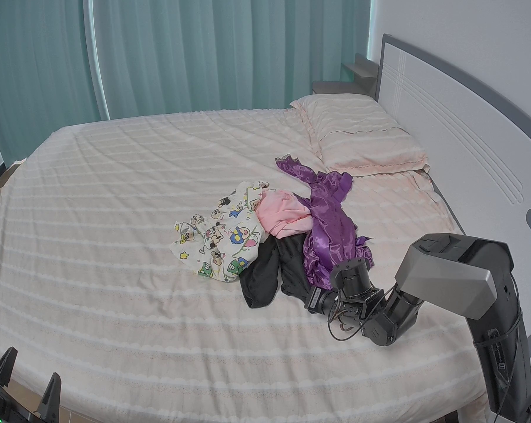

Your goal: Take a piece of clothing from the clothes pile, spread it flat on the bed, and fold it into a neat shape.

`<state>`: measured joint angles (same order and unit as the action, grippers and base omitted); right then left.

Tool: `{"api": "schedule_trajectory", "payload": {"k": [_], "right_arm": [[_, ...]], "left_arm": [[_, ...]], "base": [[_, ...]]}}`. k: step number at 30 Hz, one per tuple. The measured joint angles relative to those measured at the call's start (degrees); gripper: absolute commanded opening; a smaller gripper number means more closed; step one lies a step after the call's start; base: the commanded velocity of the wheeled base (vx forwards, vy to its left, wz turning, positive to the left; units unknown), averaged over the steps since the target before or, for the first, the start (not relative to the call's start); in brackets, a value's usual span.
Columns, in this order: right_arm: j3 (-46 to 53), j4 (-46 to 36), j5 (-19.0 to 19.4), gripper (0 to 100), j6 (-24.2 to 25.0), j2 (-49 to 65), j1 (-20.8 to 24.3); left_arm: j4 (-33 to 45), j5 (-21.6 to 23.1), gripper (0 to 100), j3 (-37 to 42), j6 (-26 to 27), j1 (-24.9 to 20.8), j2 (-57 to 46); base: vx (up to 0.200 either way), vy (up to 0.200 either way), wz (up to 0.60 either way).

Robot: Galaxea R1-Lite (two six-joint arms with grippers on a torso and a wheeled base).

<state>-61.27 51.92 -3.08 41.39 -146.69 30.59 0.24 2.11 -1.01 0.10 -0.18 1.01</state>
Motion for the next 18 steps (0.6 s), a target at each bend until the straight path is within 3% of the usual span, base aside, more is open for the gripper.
{"api": "schedule_trajectory", "payload": {"k": [9, 15, 18], "right_arm": [[6.3, 0.3, 3.0, 0, 3.1, 4.5, -0.1], [18.7, 2.6, 8.4, 0, 4.0, 10.3, -1.2], [26.0, 7.8, 11.5, 0, 4.2, 13.1, -1.5]], "left_arm": [[0.0, 0.0, 100, 0.0, 0.0, 0.0, 0.0], [0.0, 0.0, 100, 0.0, 0.0, 0.0, 0.0], [0.0, 0.0, 100, 0.0, 0.0, 0.0, 0.0]], "base": [[0.0, 0.0, 0.0], [0.0, 0.0, 0.0], [0.0, 0.0, 0.0]]}}
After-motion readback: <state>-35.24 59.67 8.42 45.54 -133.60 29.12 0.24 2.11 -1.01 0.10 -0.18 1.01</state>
